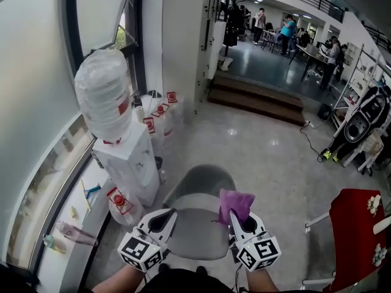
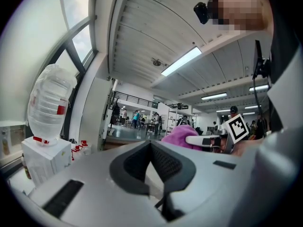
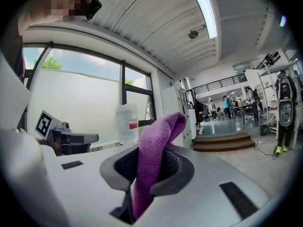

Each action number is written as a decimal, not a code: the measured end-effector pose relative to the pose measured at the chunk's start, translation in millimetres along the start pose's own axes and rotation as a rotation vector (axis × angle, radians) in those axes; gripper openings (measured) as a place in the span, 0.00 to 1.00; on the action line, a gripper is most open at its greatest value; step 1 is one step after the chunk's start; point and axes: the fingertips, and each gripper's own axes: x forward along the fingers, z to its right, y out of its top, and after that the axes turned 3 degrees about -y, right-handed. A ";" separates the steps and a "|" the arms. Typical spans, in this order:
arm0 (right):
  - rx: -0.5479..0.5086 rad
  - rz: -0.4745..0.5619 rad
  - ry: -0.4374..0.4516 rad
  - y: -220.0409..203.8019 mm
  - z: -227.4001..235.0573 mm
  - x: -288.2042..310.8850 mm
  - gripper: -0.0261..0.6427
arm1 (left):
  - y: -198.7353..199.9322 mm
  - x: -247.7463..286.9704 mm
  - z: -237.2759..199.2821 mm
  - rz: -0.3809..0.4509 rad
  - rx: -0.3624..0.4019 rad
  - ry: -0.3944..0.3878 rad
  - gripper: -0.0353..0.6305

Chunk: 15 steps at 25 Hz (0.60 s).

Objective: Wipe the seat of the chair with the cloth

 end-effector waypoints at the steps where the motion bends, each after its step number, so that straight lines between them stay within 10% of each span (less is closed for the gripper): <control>1: 0.002 0.002 -0.001 0.3 0.5 -0.3 0.13 | 0.2 -0.4 -0.1 0.002 -0.001 0.004 0.06; 15: 0.003 0.011 0.007 1.3 -5.0 -2.5 0.13 | 2.1 -6.5 -0.9 0.004 0.015 0.022 0.06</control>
